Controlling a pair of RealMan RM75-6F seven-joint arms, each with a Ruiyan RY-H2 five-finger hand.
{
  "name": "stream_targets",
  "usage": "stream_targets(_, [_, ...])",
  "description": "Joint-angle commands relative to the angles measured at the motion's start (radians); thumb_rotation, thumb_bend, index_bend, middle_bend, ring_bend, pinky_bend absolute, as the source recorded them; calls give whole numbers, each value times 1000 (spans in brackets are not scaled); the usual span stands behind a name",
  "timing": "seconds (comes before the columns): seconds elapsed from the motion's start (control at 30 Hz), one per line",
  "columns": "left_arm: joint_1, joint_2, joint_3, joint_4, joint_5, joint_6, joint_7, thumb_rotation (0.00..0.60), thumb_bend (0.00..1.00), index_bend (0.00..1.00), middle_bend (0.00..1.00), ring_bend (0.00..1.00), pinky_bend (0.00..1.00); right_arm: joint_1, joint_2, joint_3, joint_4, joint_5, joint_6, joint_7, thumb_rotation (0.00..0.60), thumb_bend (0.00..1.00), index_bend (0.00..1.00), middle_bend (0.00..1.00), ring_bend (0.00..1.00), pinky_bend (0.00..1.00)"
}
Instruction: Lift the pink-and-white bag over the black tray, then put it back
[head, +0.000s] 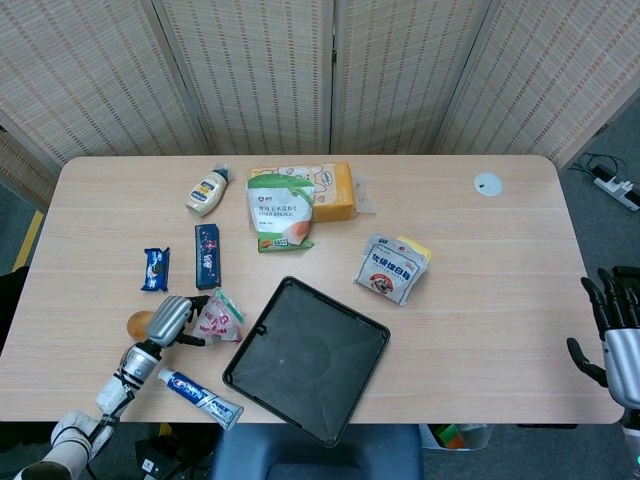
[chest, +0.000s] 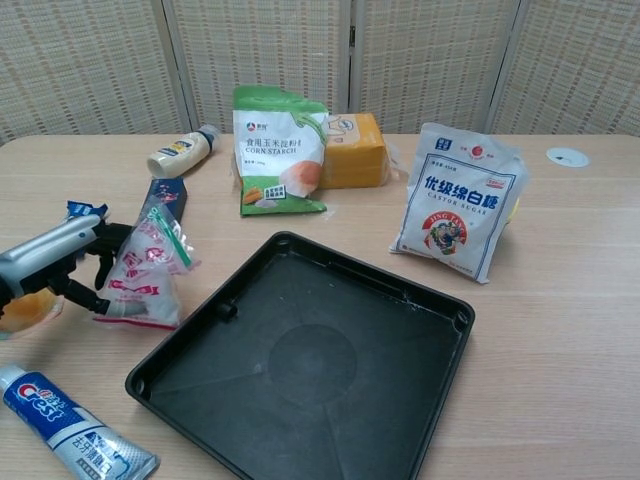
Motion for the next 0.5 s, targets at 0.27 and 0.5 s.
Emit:
stream_targets(0.27, [-31,62,-17,-33,0,49,89,600,578,514,747,700,714,11,-11,5,20,-12,-3,18,600,347,30,38,29,24])
stream_targets(0.5, [-90,161,-25,-162,26,97,281,600,581,511,747,698,714,21,-6,12,27,-25,1,23,600,347,31,38,29,24])
